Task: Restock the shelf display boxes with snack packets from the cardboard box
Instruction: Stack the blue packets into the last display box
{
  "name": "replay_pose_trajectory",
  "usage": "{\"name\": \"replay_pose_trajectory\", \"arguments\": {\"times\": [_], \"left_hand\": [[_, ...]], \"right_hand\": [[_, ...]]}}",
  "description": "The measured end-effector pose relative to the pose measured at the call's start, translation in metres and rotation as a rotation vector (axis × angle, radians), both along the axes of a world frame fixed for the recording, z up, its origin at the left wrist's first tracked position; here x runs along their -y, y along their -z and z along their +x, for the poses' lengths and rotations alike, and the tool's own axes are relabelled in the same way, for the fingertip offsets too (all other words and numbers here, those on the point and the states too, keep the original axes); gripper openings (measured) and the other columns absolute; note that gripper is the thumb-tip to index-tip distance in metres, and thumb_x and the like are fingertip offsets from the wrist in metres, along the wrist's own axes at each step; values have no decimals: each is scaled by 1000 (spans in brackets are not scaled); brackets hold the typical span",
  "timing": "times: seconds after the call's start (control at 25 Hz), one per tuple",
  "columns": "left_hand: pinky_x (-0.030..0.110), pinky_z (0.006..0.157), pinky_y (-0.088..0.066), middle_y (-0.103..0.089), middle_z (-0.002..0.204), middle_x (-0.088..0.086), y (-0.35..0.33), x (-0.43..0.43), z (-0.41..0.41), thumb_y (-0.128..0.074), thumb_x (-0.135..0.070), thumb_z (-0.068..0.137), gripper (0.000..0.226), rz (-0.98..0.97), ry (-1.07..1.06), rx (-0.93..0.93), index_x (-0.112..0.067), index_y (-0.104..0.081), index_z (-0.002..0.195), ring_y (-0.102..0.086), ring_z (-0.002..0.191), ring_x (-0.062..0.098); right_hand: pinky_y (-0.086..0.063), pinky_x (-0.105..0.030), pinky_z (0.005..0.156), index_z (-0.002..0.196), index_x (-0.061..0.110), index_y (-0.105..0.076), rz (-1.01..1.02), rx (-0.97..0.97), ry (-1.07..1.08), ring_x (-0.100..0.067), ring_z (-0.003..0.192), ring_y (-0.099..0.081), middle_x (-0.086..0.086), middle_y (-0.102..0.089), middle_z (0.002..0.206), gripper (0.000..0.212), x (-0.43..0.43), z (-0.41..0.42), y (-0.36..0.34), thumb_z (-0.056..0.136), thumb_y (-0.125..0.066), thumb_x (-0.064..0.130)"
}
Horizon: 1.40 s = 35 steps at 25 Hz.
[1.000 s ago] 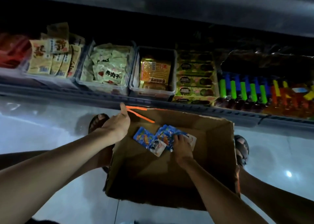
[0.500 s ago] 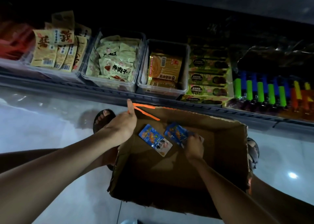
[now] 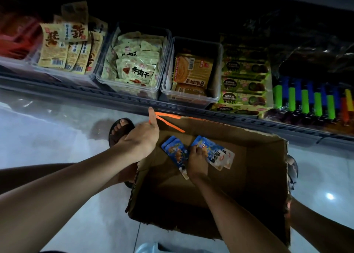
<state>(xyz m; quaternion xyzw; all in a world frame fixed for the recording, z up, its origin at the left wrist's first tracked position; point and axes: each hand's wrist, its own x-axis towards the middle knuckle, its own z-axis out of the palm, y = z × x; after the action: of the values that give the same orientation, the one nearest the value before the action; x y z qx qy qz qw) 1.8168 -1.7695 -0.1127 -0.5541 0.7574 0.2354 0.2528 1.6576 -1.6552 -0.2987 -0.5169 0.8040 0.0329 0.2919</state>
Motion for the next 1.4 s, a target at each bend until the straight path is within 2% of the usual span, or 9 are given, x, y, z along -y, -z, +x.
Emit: {"name": "replay_pose_trajectory", "arguments": {"times": [0.24, 0.44, 0.56, 0.64, 0.76, 0.88, 1.04, 1.2, 1.4], "left_hand": [[31, 88, -49, -63, 109, 8, 0, 3, 2, -51, -13, 92, 95, 53, 27, 7, -6, 27, 146, -57, 79, 15], [29, 81, -46, -59, 100, 6, -9, 2, -3, -50, -4, 91, 96, 91, -25, -13, -9, 29, 146, -53, 73, 15], [31, 79, -47, -61, 112, 15, -11, -1, -5, -45, 1, 91, 94, 84, -50, -10, -11, 28, 147, -56, 76, 18], [35, 85, -47, -56, 125, 18, -19, -3, -7, -43, 0, 91, 90, 64, -11, 51, -10, 25, 149, -59, 89, 25], [50, 98, -45, -40, 143, 21, -39, 3, -9, -48, -7, 89, 84, -48, 44, 133, -9, 8, 152, -51, 119, 39], [47, 92, -49, -53, 131, 16, -88, 7, -36, -51, -27, 97, 54, -125, 9, -260, -10, -29, 144, -57, 113, 34], [45, 90, -53, -73, 107, 9, -182, -10, -80, -48, -58, 90, 53, 499, -363, -862, -14, -67, 111, -68, 99, 29], [29, 62, -58, -72, 108, 14, -247, -13, -95, -46, -65, 81, 71, 688, -449, -1011, -7, -68, 115, -70, 84, 22], [24, 52, -57, -76, 92, 10, -255, -15, -110, -65, -31, 87, 31, 603, -382, -1077, -7, -68, 106, -74, 74, 22]], "right_hand": [[-38, -42, 109, 137, 9, -45, 48, -25, -23, -31, 130, -46, -15, -49, 138, 50, 3, 4, 5, 92, -64, 23], [-55, -42, 88, 120, 13, -63, 91, 236, -11, -28, 109, -64, -11, -66, 119, 34, 5, -4, -10, 88, -69, 24], [-57, -29, 74, 129, 12, -58, 141, 459, 68, -20, 105, -64, -7, -64, 124, 45, 4, -20, -53, 87, -73, 20], [-55, -21, 66, 142, 12, -48, 183, 545, 73, -19, 106, -61, -6, -55, 136, 59, 5, -37, -99, 88, -72, 18], [-56, -30, 83, 147, 13, -43, 164, 537, -36, -23, 117, -59, -4, -46, 145, 63, 9, -72, -178, 91, -70, 21], [-56, -41, 88, 136, 16, -54, 97, 478, -181, -22, 113, -60, -3, -54, 133, 48, 12, -108, -268, 92, -67, 30], [-54, -40, 84, 114, 13, -67, -49, 492, -249, -14, 97, -66, -1, -69, 107, 28, 7, -133, -382, 91, -68, 31], [-58, -45, 79, 110, 12, -68, -160, 483, -193, -18, 87, -72, -5, -74, 100, 28, 1, -149, -441, 89, -70, 30], [-58, -30, 61, 98, 19, -68, -301, 579, -37, -13, 68, -72, -2, -76, 83, 15, 8, -155, -456, 85, -74, 23]]}}
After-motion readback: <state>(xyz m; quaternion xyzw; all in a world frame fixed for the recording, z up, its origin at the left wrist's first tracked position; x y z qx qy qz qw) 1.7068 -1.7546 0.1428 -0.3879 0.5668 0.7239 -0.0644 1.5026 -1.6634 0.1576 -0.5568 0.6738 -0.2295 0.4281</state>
